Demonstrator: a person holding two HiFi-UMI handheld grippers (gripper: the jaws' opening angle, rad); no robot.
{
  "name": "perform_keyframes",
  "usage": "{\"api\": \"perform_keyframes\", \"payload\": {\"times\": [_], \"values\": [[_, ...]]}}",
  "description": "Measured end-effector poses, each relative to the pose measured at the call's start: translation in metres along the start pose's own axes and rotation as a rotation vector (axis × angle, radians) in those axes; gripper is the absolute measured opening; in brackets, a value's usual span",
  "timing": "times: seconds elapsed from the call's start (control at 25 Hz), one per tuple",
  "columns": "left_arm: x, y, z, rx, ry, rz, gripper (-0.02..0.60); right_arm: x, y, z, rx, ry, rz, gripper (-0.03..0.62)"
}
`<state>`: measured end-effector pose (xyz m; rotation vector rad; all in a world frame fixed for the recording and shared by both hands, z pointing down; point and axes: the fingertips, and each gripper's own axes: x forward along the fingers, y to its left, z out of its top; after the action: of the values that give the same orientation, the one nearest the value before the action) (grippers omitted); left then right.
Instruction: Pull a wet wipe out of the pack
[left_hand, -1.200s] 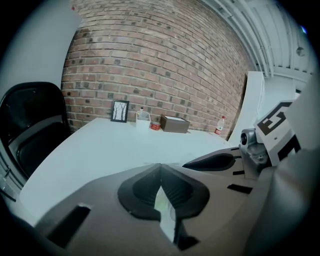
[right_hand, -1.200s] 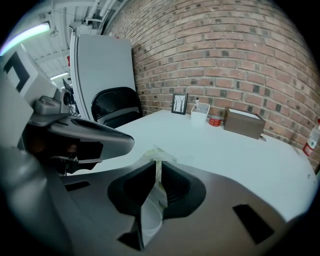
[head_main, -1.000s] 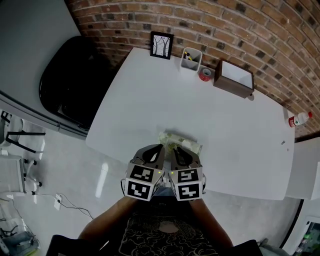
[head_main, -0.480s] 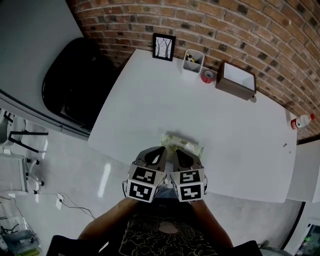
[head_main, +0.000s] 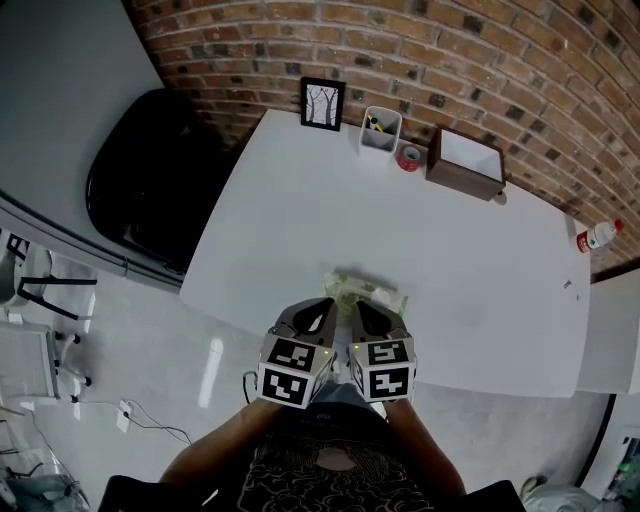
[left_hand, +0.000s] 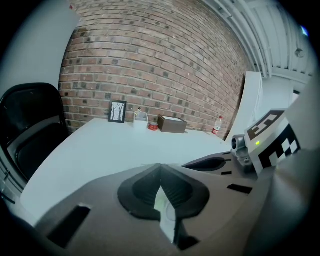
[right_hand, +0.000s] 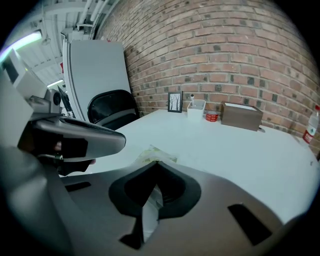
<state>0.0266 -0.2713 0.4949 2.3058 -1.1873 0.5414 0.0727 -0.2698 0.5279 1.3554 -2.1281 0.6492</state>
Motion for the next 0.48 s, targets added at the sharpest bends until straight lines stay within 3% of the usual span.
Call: {"api": "perform_keyframes", "payload": {"times": [0.48], "values": [[-0.003, -0.005, 0.010, 0.044, -0.009, -0.090, 0.012, -0.018, -0.006, 0.019, 0.014, -0.052, -0.101, 0.015]]}}
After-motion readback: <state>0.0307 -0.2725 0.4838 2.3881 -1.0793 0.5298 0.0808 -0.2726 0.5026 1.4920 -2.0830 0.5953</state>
